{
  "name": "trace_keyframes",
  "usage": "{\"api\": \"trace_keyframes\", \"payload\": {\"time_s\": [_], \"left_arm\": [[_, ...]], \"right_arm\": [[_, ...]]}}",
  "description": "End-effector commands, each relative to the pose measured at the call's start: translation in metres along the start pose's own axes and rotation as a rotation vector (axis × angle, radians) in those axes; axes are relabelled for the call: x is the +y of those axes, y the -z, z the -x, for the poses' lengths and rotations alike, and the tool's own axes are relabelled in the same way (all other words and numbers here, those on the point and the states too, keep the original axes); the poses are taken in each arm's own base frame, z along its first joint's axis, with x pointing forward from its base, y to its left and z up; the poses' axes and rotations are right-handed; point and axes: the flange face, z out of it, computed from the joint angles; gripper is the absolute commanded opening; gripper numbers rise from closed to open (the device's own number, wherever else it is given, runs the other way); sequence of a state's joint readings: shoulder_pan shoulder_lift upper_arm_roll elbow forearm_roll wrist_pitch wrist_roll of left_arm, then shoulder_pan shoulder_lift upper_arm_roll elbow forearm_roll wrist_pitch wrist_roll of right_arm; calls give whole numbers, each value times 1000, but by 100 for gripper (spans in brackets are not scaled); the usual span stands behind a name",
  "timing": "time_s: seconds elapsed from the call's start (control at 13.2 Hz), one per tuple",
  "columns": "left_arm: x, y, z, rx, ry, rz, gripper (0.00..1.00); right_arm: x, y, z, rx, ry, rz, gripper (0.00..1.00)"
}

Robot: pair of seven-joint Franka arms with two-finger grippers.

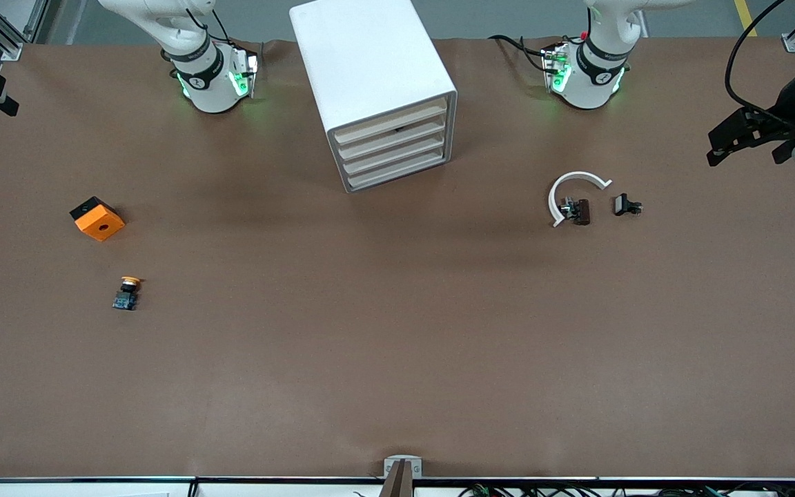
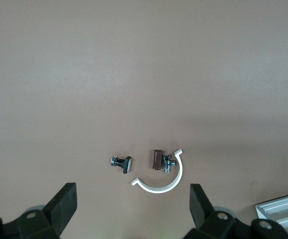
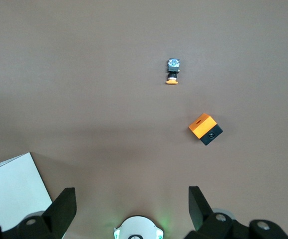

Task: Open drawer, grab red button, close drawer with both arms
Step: 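Reach the left gripper to the handle of the white cabinet drawer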

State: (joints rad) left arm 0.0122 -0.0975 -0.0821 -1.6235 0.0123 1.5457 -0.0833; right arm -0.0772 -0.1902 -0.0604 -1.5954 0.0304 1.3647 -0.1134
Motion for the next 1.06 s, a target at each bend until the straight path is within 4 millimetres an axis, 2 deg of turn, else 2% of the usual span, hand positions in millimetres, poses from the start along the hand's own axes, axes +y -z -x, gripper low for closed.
{"api": "trace_keyframes", "payload": {"time_s": [0.0,0.23,0.38,0.46,0.53,0.76,0.99], "left_arm": [[-1,4,0,-7,-2,-19,100],[-5,2,-2,-17,7,-17,100],[-16,-9,-9,-39,16,-16,100],[-28,-20,-15,-58,34,-12,100],[-29,-38,-23,-92,50,-4,100],[-25,-68,-36,-140,87,-2,100],[-1,-103,-46,-187,187,12,100]], "right_arm": [[7,2,7,7,13,26,100],[5,1,6,7,14,40,100],[3,2,6,9,10,45,100],[3,1,6,7,7,51,100],[5,1,6,5,4,50,100],[5,1,6,4,4,50,100],[6,0,6,1,2,48,100]]}}
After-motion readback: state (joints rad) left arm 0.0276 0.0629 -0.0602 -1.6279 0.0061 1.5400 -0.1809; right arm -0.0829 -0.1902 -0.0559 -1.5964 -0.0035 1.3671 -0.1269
